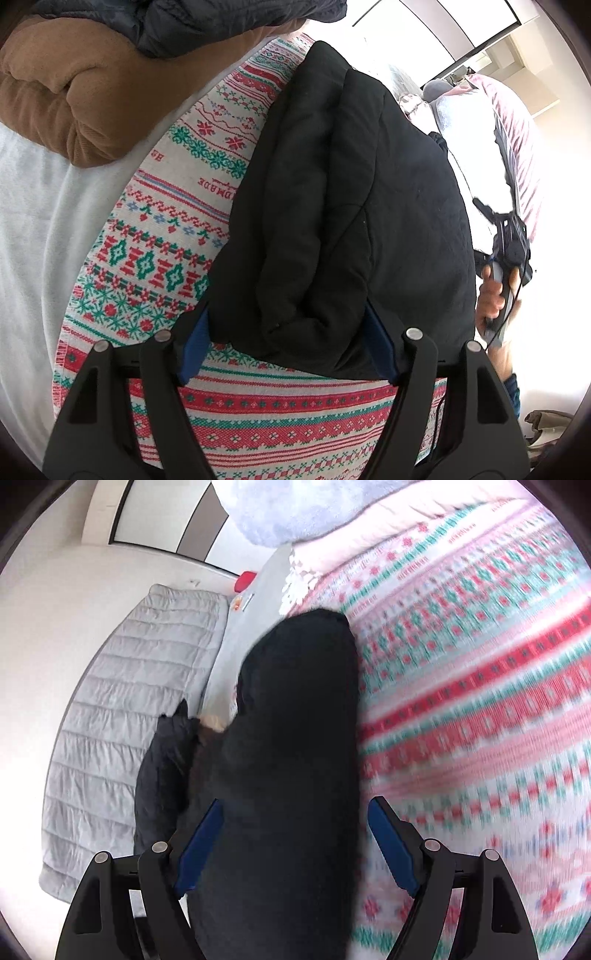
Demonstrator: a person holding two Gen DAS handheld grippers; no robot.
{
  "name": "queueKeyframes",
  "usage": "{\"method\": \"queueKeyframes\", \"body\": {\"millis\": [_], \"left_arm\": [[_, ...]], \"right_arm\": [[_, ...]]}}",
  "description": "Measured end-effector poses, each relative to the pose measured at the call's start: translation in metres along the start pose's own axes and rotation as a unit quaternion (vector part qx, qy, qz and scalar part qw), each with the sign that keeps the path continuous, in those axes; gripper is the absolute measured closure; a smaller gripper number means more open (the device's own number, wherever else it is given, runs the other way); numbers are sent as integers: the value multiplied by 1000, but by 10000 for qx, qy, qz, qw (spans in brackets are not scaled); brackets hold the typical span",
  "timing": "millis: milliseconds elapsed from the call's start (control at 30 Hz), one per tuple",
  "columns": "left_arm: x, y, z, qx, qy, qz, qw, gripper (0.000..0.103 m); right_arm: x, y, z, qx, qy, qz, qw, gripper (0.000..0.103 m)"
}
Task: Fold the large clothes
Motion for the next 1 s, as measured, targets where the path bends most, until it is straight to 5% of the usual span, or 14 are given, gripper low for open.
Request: {"method": "queueKeyframes", "body": {"millis": [300,433,633,900,1000], "left_arm": [[1,-1,0,25,-16,35,10000,29],[3,0,1,-14,-58,68,10000,28],[6,2,0,-64,-119,97,9999,24],[10,9,-1,-68,-82,5,9999,23],[9,12,-1,-11,-29,-43,10000,24]], "right_arm": [[49,3,-43,-65,-233,227,9995,21],[59,3,-55,20,-150,-22,9999,21],[69,3,-53,-195,-217,-112,9995,21],[88,-14,-40,-811,-390,451,9949,22],[90,-15,-38,-884,-360,528,9940,30]]}}
Point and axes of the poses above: each gripper's, at about its wrist camera, not at the fingertips, and x roughly the way its jaws point, y to its right, z to its underside, the point moved 8 cm from there along x, roughly the way its jaws point, and after that the axes turned 1 degree about y, right-handed, at the moved point
